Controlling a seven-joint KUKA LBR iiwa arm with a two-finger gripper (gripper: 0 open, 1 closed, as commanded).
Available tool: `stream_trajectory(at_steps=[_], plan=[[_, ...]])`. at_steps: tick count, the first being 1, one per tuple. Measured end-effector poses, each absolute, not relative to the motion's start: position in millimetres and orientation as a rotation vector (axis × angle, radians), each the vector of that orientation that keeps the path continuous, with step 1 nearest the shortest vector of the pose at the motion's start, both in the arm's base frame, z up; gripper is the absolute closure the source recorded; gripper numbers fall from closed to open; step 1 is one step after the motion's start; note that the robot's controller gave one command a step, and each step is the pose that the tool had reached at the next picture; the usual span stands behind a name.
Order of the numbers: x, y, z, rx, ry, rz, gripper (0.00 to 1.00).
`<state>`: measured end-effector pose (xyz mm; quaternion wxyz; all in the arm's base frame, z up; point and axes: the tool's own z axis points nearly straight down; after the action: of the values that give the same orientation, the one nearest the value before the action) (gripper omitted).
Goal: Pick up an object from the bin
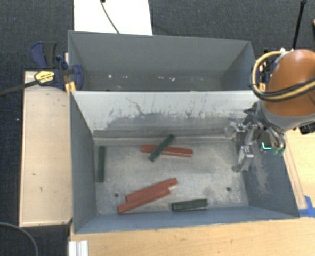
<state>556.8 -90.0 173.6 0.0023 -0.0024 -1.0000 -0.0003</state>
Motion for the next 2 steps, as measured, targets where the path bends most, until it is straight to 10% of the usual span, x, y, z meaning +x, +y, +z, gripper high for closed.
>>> stream_trajectory(at_steps=[1, 2], plan=[[586.1, 31.6, 68.4, 0.519, -3.096, -0.006, 0.0], [587.3, 28.5, 70.8, 0.516, -3.1, -0.001, 1.0]])
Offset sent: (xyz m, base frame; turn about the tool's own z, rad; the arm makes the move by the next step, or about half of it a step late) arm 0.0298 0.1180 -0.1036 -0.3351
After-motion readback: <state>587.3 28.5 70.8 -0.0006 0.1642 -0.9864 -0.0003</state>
